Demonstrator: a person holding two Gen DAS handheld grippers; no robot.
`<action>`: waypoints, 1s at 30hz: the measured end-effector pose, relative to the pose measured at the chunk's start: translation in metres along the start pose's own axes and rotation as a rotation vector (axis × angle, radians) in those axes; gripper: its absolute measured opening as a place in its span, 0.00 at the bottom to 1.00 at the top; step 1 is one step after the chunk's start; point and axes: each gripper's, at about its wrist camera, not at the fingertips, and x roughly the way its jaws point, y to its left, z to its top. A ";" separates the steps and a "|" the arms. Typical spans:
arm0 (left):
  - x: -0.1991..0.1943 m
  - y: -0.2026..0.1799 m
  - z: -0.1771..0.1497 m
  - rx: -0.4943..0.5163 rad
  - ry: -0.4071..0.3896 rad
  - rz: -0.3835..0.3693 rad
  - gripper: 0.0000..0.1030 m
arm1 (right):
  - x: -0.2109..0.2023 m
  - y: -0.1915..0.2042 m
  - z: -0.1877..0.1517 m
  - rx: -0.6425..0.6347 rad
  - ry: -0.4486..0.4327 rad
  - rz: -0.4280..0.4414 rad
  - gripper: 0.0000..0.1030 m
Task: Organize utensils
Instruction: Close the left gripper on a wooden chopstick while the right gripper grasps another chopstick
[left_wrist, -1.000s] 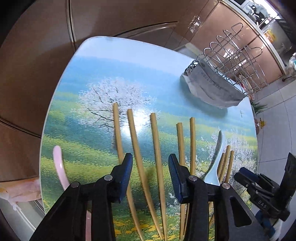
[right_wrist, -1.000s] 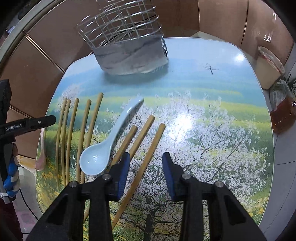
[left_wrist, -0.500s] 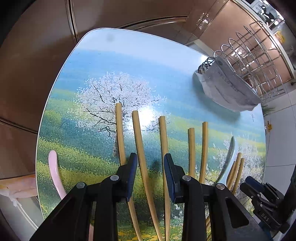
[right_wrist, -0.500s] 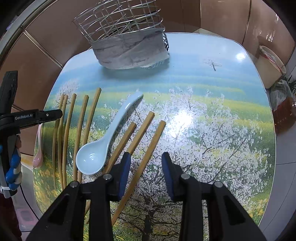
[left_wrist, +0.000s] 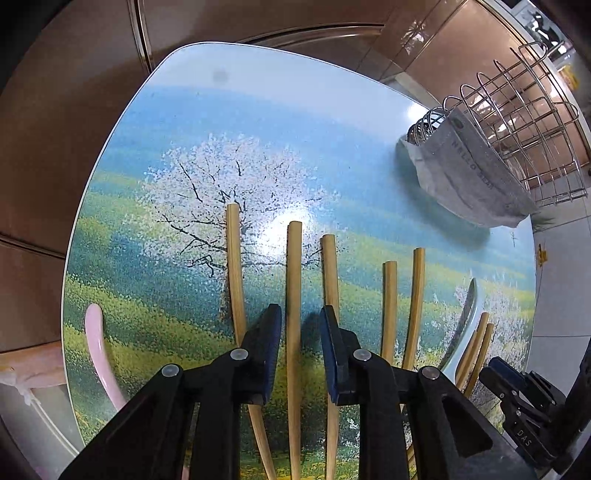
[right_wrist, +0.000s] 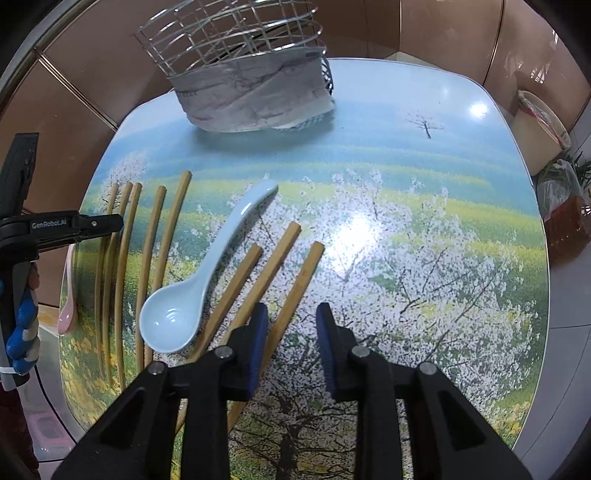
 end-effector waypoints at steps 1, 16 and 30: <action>0.000 0.000 0.000 -0.001 0.001 -0.001 0.18 | 0.002 0.001 0.001 0.000 0.004 -0.004 0.20; 0.000 0.009 0.001 -0.031 0.013 -0.012 0.07 | 0.023 0.038 0.017 -0.142 0.032 -0.133 0.14; 0.006 -0.007 -0.001 -0.051 0.047 -0.014 0.08 | 0.028 0.045 0.003 -0.271 0.136 -0.148 0.10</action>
